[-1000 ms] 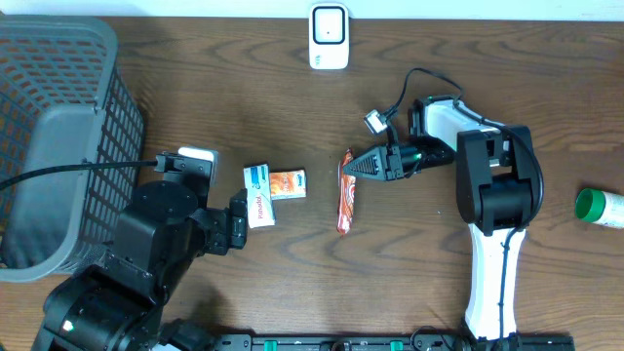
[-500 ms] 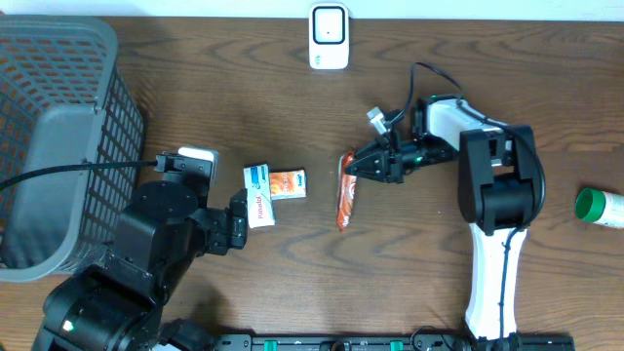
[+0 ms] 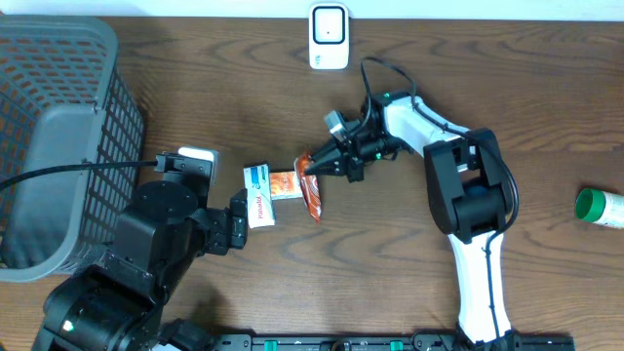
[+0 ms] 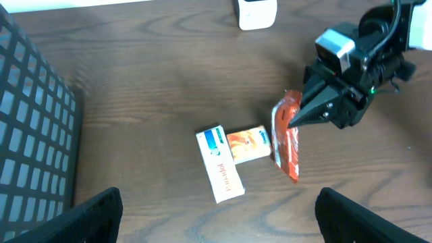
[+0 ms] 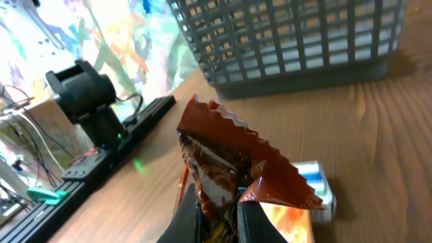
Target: Scan the item barcode
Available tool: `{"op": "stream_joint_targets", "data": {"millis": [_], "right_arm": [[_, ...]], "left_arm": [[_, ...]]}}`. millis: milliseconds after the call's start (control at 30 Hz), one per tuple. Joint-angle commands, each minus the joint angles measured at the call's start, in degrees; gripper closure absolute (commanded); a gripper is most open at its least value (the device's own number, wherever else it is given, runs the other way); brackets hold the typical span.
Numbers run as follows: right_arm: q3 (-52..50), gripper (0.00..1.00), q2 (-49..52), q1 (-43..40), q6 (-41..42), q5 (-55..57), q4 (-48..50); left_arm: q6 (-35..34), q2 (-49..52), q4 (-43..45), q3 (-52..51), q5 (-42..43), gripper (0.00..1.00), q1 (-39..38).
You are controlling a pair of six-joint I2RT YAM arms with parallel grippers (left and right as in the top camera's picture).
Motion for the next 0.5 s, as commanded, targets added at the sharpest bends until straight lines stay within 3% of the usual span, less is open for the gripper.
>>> {"op": "stream_joint_targets", "data": {"millis": [0,233,467], "right_arm": [[4.79,0.99,0.5,0.74,-0.28,-1.99,-1.66],[6.34,0.9,0.52,1.62,-0.28,-1.2,1.14],[6.34,0.72,0.52,4.02,-0.24,2.71,5.38]], "left_arm": [[-0.9,-0.24,-0.11,0.15,-0.33,0.09,-0.17],[-0.9,-0.24,-0.11,0.15,-0.33,0.09,-0.17],[-0.9,-0.24,-0.11,0.15,-0.33,0.09,-0.17]]}}
